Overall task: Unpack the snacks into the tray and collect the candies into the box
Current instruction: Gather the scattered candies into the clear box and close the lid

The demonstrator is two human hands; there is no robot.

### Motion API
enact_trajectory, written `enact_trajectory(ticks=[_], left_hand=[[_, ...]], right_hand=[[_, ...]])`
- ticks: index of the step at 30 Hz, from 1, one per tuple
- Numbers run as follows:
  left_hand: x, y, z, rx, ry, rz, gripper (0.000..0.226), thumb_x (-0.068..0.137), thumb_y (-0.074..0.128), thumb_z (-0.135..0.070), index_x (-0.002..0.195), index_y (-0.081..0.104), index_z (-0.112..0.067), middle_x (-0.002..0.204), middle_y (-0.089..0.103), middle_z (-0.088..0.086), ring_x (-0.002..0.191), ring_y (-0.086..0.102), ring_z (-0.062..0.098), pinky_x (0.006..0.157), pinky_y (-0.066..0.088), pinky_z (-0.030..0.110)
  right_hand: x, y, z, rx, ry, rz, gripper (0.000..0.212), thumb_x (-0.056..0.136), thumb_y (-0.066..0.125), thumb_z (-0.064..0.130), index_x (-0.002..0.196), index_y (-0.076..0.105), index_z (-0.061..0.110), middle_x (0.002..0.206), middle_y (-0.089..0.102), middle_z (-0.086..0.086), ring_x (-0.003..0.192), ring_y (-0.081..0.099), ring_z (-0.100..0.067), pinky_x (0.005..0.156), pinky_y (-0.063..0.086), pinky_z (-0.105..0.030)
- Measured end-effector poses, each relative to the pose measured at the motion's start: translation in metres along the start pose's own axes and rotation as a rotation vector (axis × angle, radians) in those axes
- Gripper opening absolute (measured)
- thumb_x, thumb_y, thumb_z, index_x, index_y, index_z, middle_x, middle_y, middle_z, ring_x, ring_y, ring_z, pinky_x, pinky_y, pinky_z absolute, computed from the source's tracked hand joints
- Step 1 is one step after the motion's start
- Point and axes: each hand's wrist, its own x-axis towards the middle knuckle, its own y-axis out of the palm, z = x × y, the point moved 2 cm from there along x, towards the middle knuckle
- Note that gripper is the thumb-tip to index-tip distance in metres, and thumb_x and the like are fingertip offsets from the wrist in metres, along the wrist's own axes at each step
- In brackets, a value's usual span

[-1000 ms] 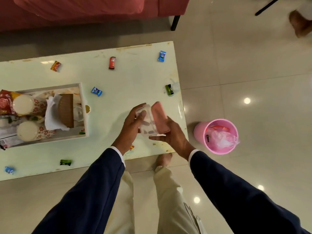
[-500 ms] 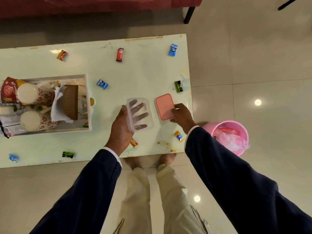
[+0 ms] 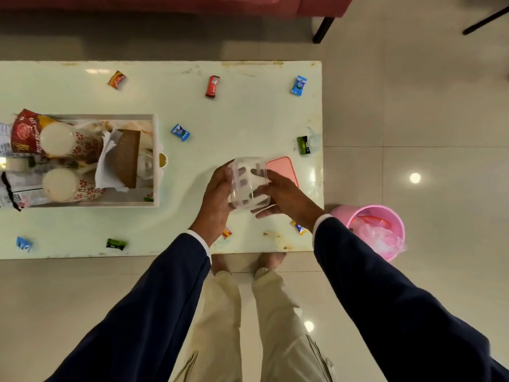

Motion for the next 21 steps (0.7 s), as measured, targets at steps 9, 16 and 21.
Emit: enact_trajectory(ticks=[9, 16, 21], left_hand=[[0.049, -0.018, -0.016, 0.488, 0.081, 0.003, 0.042, 0.102, 0.056, -0.021, 0.143, 0.050, -0.027, 0.134, 0.055, -0.006, 0.126, 0.055, 0.017, 0.104, 0.048, 0.039], [0.065, -0.024, -0.008, 0.604, 0.056, 0.086, 0.058, 0.102, 0.057, -0.016, 0.155, 0.035, -0.021, 0.153, 0.046, 0.003, 0.124, 0.052, 0.014, 0.097, 0.037, 0.026], [0.047, -0.046, -0.001, 0.790, 0.147, 0.125, 0.058, 0.102, 0.056, -0.017, 0.155, 0.034, -0.023, 0.157, 0.040, 0.004, 0.143, 0.042, 0.021, 0.107, 0.039, 0.030]], right_hand=[[0.064, 0.008, 0.026, -0.334, -0.048, -0.438, 0.046, 0.093, 0.061, 0.008, 0.138, 0.055, 0.005, 0.131, 0.063, -0.020, 0.111, 0.068, -0.040, 0.096, 0.058, -0.049], [0.067, 0.009, 0.013, -0.351, -0.009, -0.437, 0.046, 0.095, 0.059, 0.010, 0.141, 0.051, 0.008, 0.130, 0.065, -0.019, 0.115, 0.066, -0.036, 0.102, 0.054, -0.049], [0.042, 0.015, -0.001, -0.387, -0.061, -0.459, 0.052, 0.098, 0.060, 0.014, 0.147, 0.046, 0.011, 0.142, 0.057, -0.016, 0.125, 0.060, -0.033, 0.108, 0.050, -0.044]])
